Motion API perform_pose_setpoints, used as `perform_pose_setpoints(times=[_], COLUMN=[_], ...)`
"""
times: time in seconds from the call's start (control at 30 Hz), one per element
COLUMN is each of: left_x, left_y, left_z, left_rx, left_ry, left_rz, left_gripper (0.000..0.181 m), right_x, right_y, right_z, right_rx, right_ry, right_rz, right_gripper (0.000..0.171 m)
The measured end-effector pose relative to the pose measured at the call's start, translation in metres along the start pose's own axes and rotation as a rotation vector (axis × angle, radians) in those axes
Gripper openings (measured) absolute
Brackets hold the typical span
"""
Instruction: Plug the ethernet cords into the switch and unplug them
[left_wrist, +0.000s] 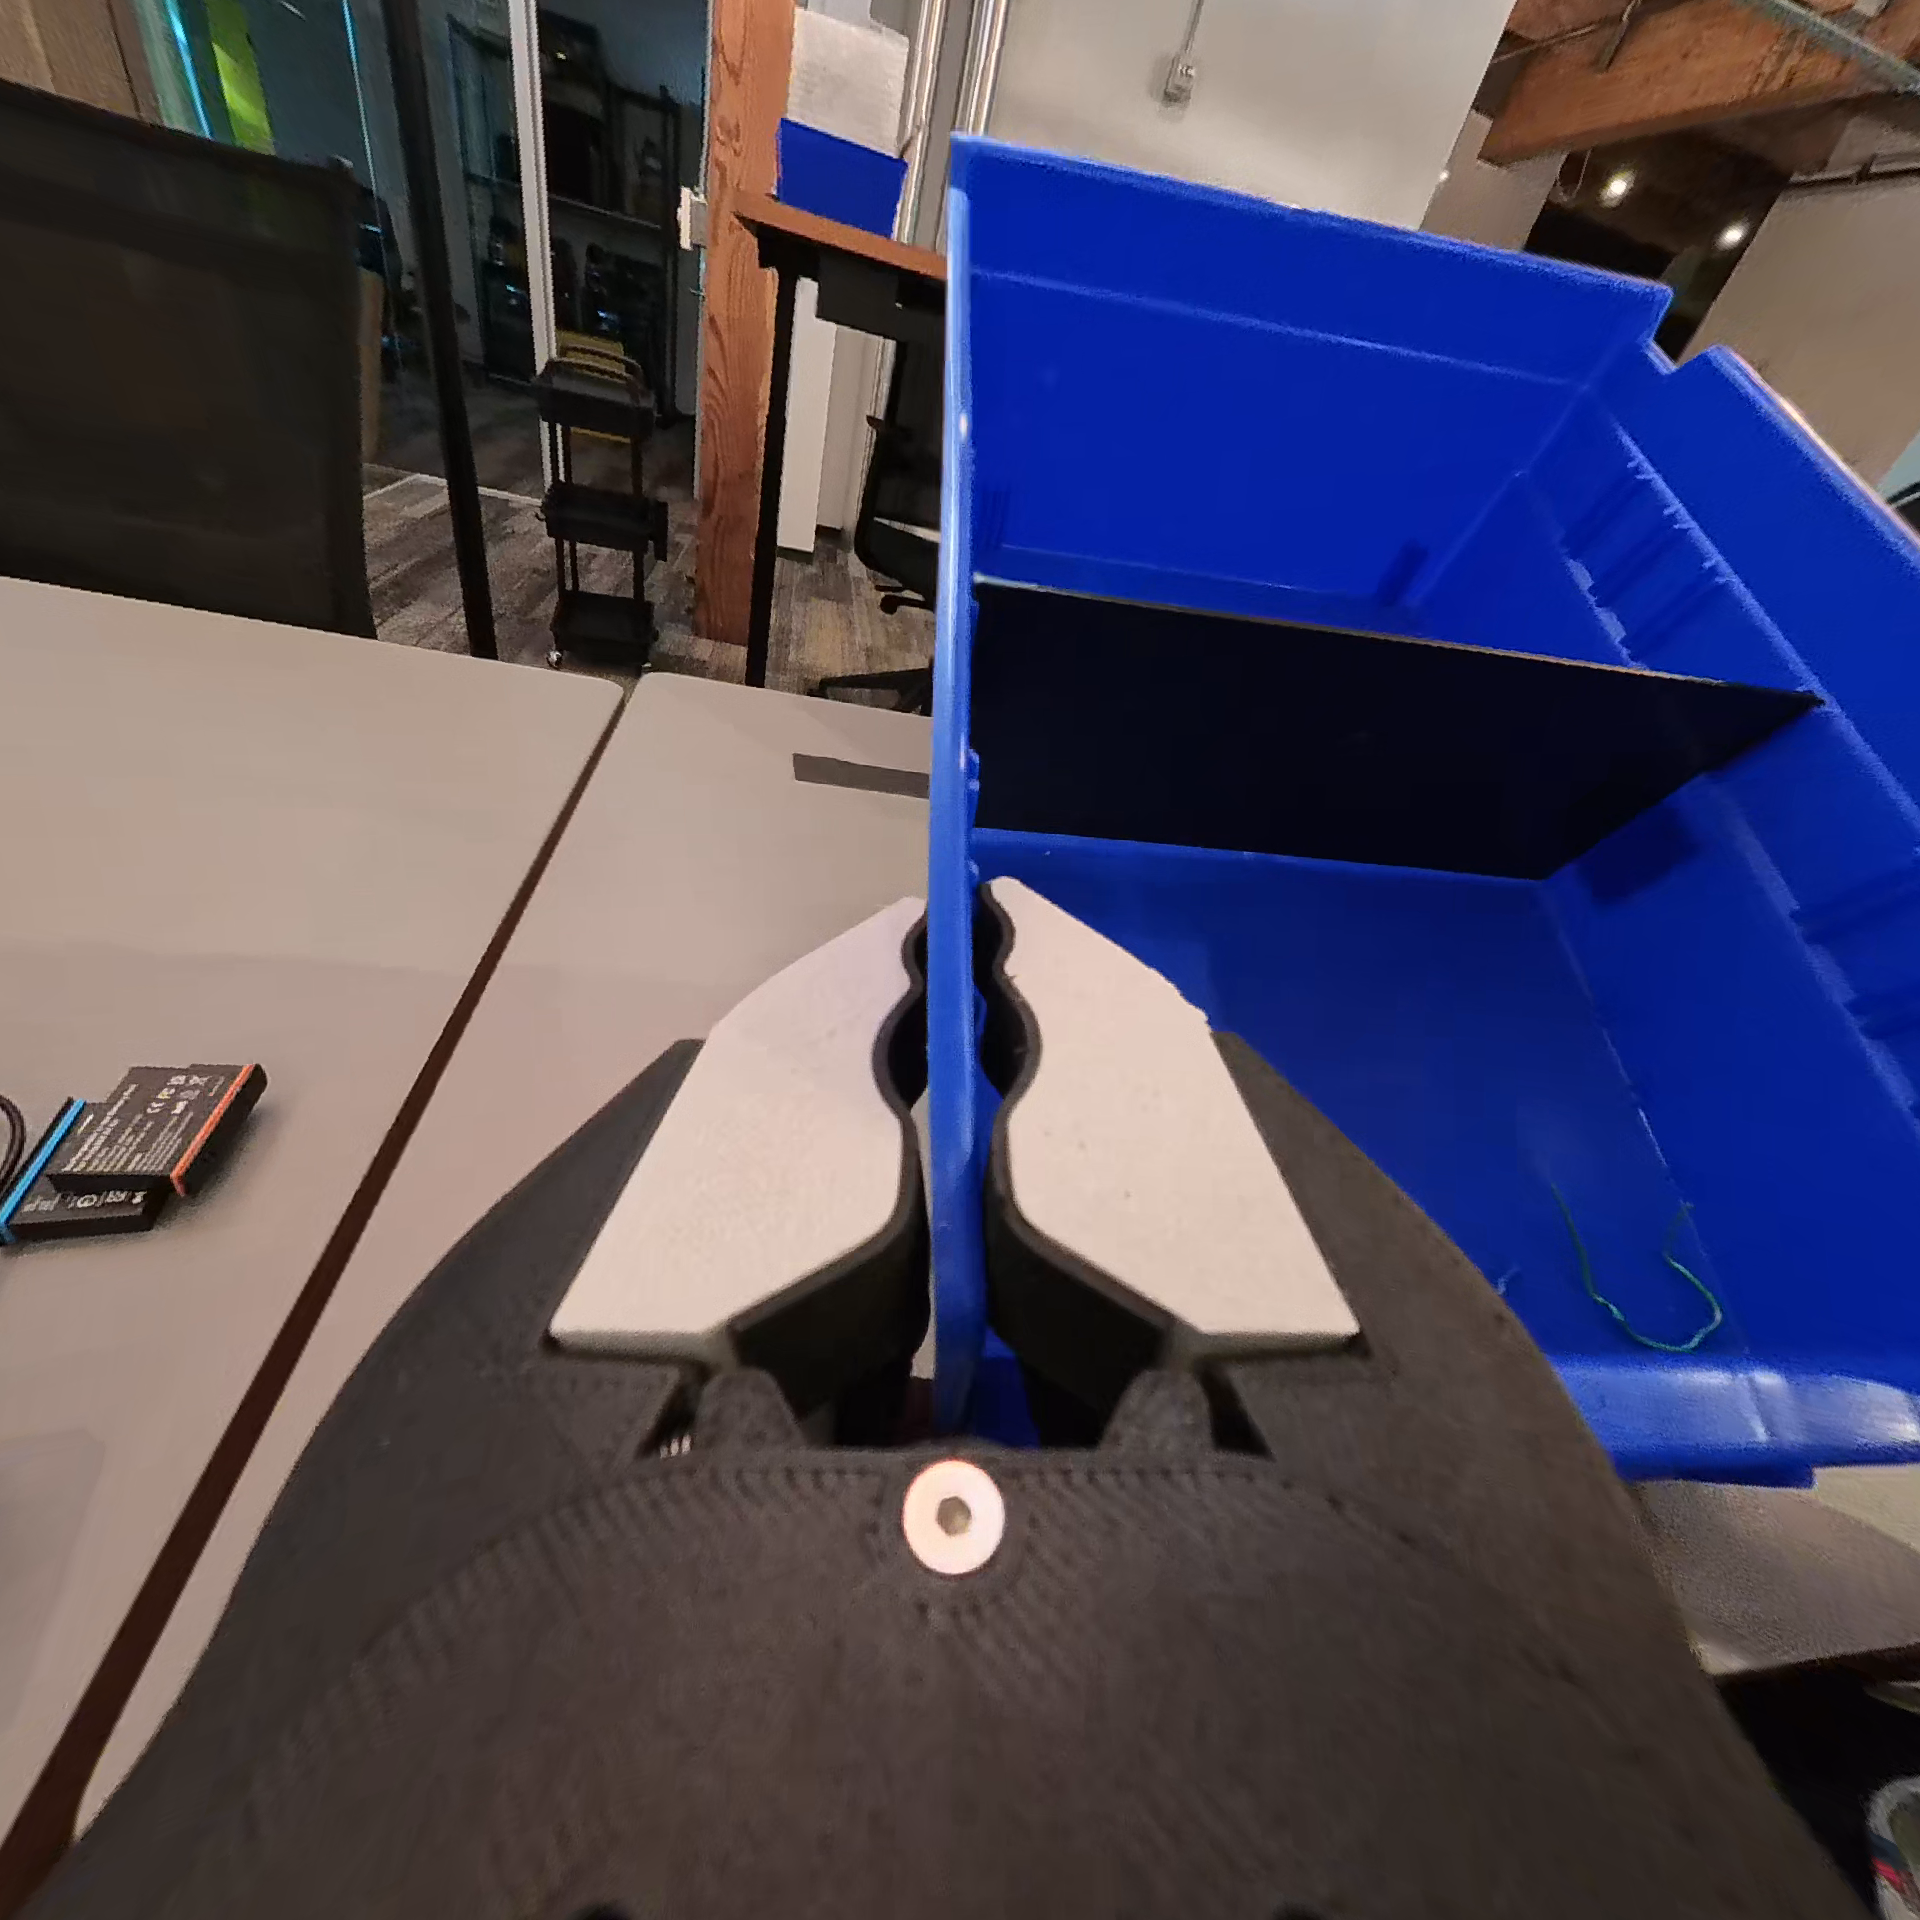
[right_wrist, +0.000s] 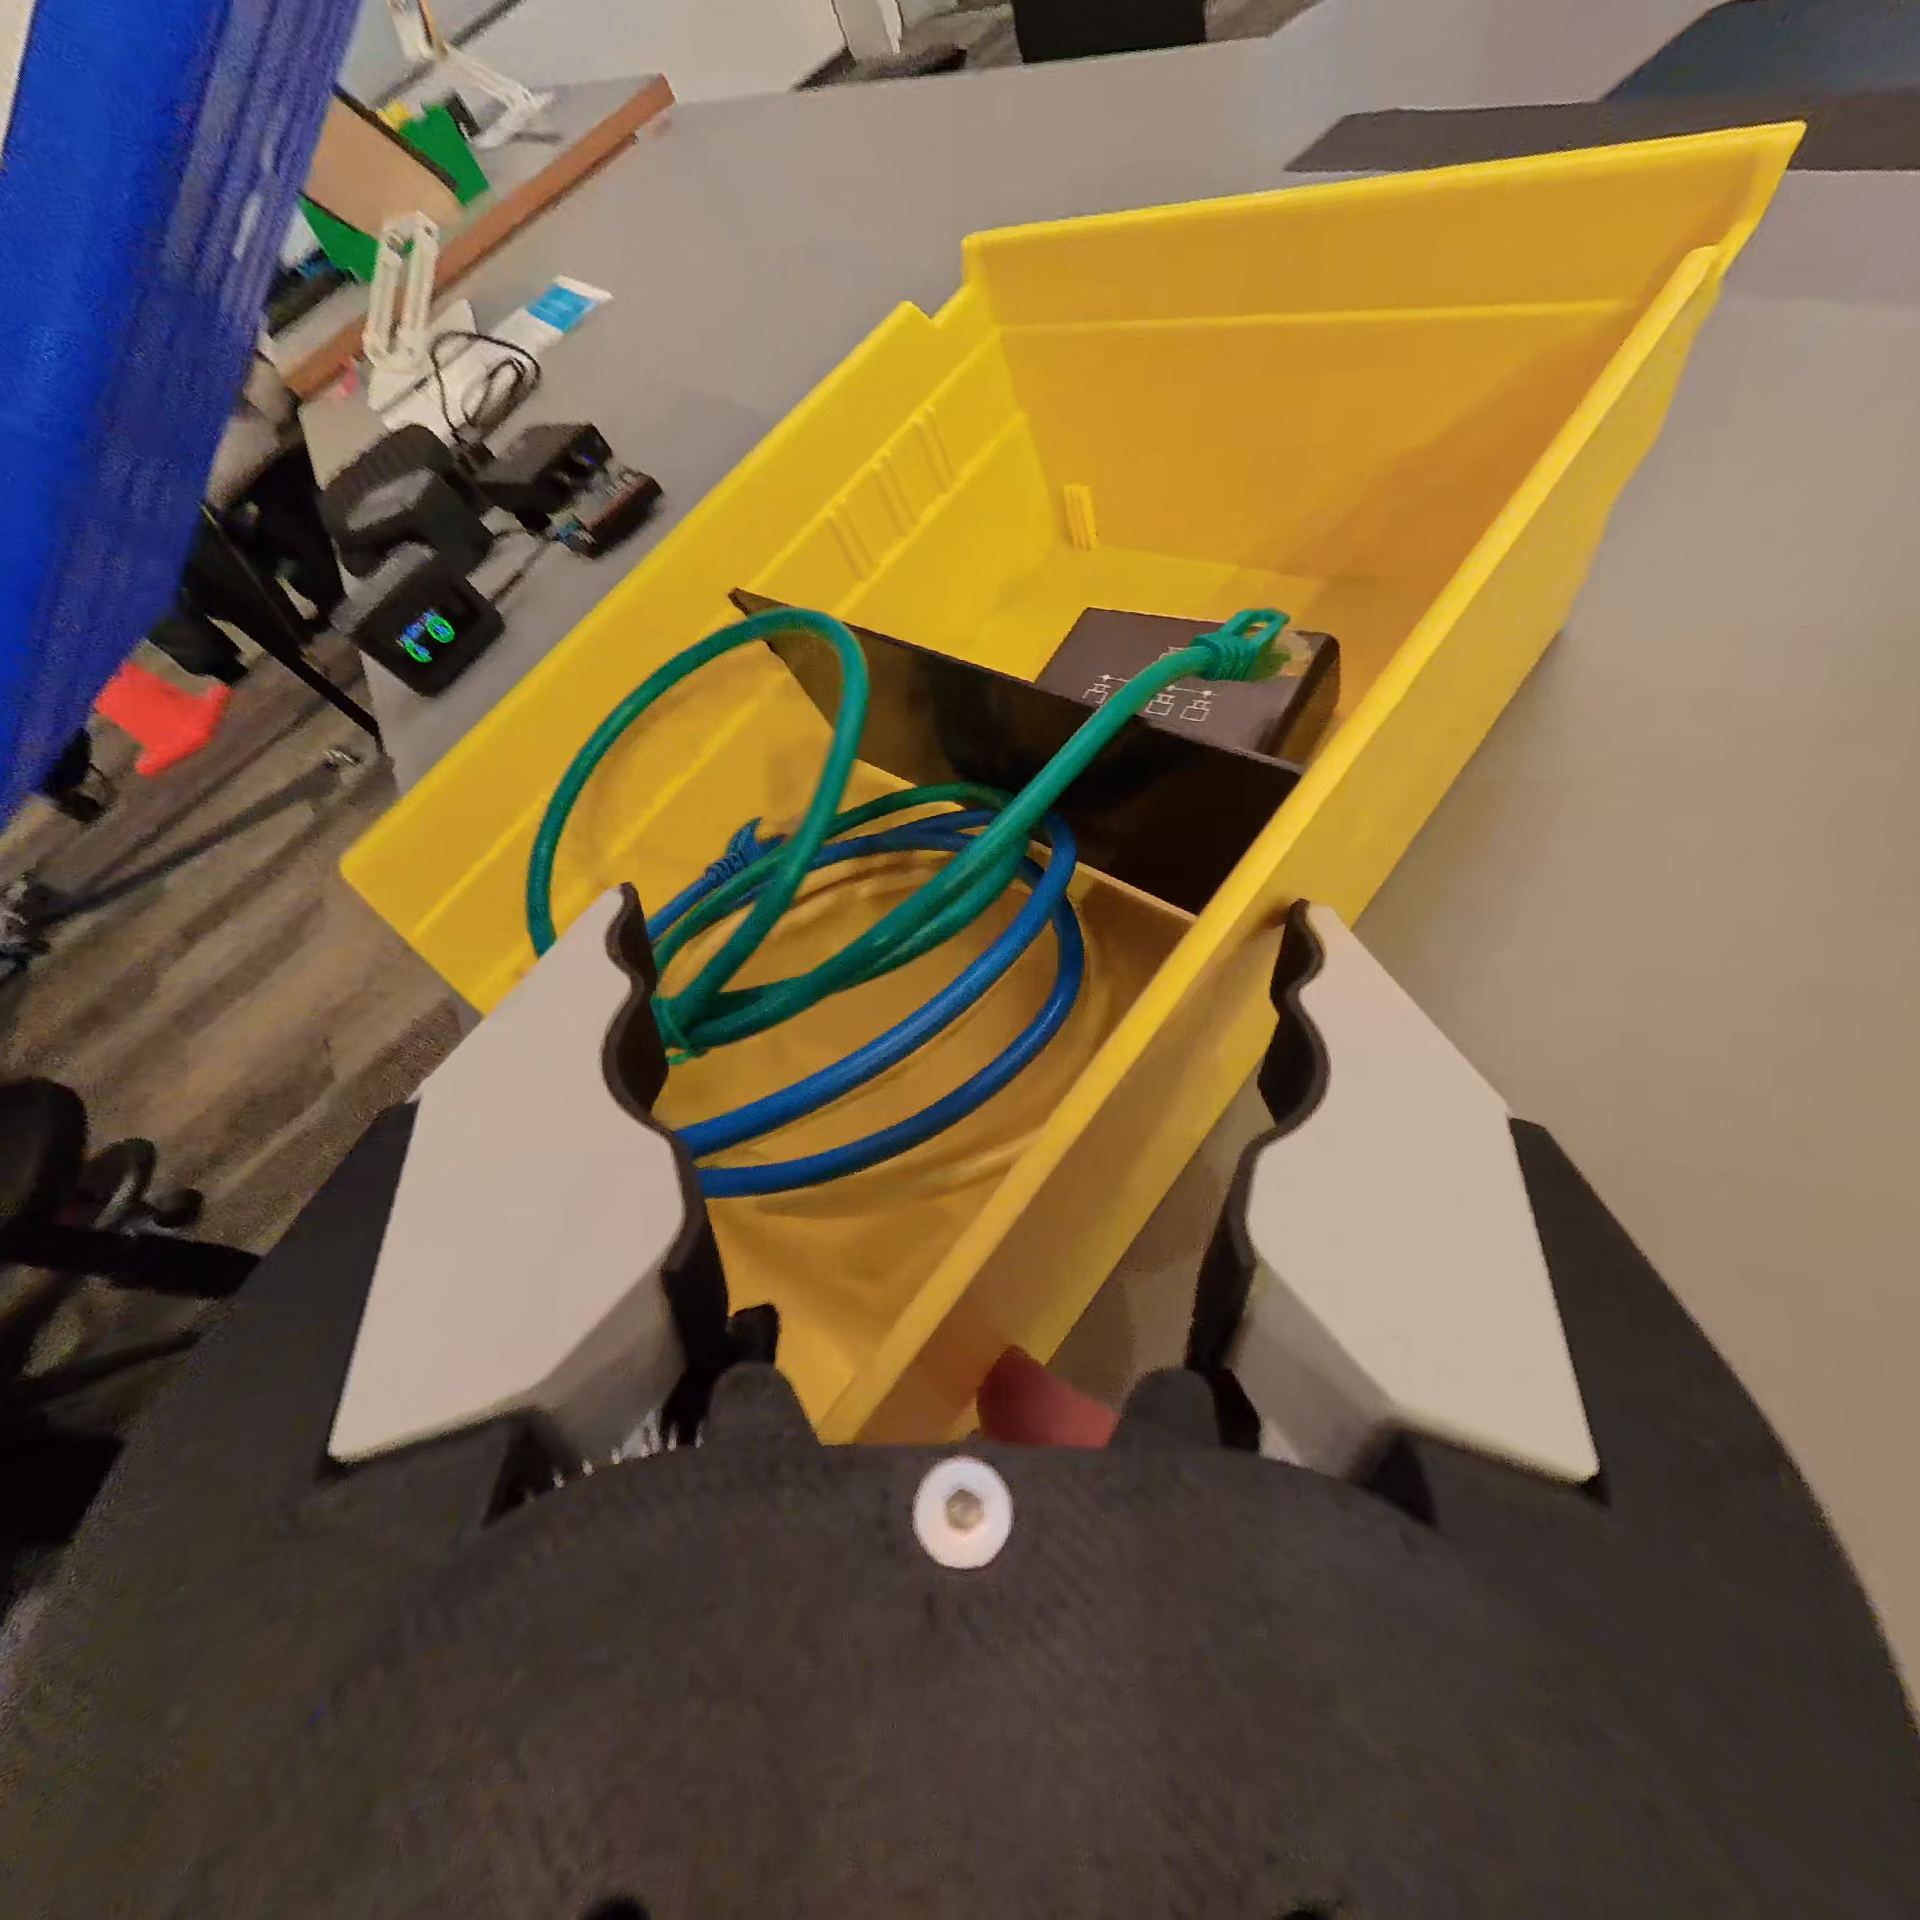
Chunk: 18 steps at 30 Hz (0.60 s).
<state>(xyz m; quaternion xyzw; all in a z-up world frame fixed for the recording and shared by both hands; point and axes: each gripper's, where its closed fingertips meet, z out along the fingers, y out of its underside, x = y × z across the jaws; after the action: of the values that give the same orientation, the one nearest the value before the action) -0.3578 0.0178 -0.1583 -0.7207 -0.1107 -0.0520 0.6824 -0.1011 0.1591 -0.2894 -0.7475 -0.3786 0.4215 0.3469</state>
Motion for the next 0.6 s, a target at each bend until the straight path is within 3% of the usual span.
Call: perform_pose_setpoints(times=[0.37, 0.5, 0.6], left_x=[-0.009, -0.003, 0.010], left_y=[-0.009, -0.010, -0.008], left_z=[-0.010, -0.009, -0.004], left_rx=[0.054, 0.057, 0.061], left_ry=[-0.004, 0.004, 0.028], left_rz=[-0.034, -0.006, 0.002], left_gripper=[0.004, 0.004, 0.004], right_x=[-0.088, -0.075, -0.054], right_y=[-0.008, -0.009, -0.026], right_z=[0.077, 0.070, 0.038], right_rx=[0.023, 0.042, 0.113], right_ry=[-0.198, -0.163, -0.119], right_rz=[0.089, 0.094, 0.077], right_gripper=[0.132, 0.138, 0.137])
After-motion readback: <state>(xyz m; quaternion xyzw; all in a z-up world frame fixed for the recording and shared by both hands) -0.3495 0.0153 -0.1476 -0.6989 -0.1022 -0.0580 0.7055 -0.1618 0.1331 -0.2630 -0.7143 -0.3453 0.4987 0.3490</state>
